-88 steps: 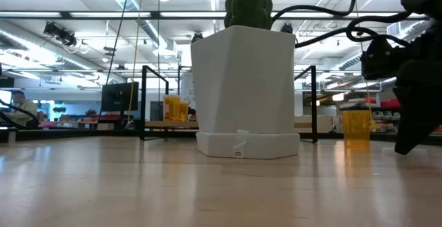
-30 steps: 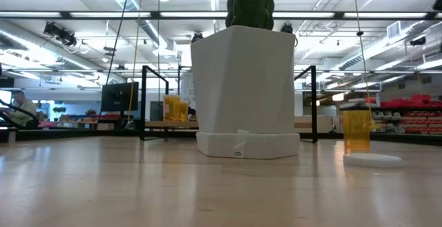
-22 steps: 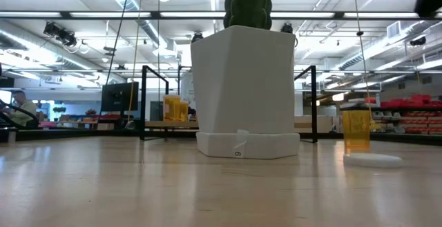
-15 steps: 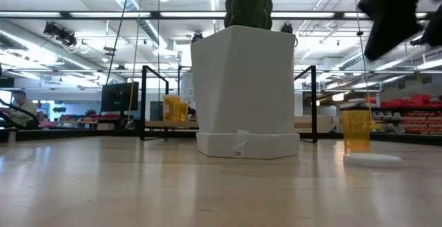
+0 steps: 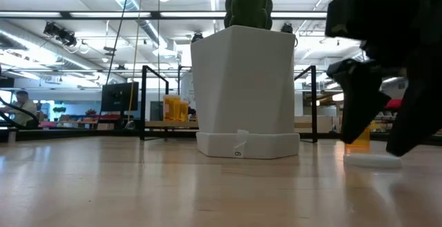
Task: Pick and place medicine bottles onto shelf by color
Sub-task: Close the orange medicine bottle
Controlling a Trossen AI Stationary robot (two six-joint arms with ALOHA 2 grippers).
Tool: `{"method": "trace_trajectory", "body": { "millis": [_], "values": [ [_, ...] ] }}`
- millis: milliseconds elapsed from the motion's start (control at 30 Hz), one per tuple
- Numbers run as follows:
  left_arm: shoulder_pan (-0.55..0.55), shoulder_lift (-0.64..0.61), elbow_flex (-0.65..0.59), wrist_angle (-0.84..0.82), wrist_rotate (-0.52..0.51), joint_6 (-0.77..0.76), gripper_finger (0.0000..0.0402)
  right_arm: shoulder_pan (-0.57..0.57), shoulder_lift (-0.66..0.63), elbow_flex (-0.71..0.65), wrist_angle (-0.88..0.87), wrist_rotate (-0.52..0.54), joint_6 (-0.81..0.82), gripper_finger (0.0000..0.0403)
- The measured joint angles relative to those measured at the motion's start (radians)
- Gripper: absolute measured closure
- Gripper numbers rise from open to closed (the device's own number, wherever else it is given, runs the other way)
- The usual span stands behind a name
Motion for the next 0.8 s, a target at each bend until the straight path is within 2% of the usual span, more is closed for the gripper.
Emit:
{"method": "trace_trajectory", "body": {
  "millis": [267, 500, 667, 800],
  "values": [
    [0.0, 0.003, 0.0, -0.003, 0.0, 0.0, 0.0261, -0.01, 0.024, -0.01, 0.02, 0.021, 0.013, 0.0107],
    [0.0, 0.003, 0.0, -0.003, 0.0, 0.0, 0.0262, -0.009, 0.017, -0.083, 0.114, 0.004, 0.14, 0.0107],
    [0.0, 0.003, 0.0, -0.003, 0.0, 0.001, 0.0259, -0.009, 0.018, -0.082, 0.113, 0.002, 0.131, 0.0108],
    [0.0, 0.003, 0.0, -0.003, 0.0, 0.0, 0.0263, -0.009, 0.019, -0.082, 0.109, -0.009, 0.136, 0.0123]
  ]
}}
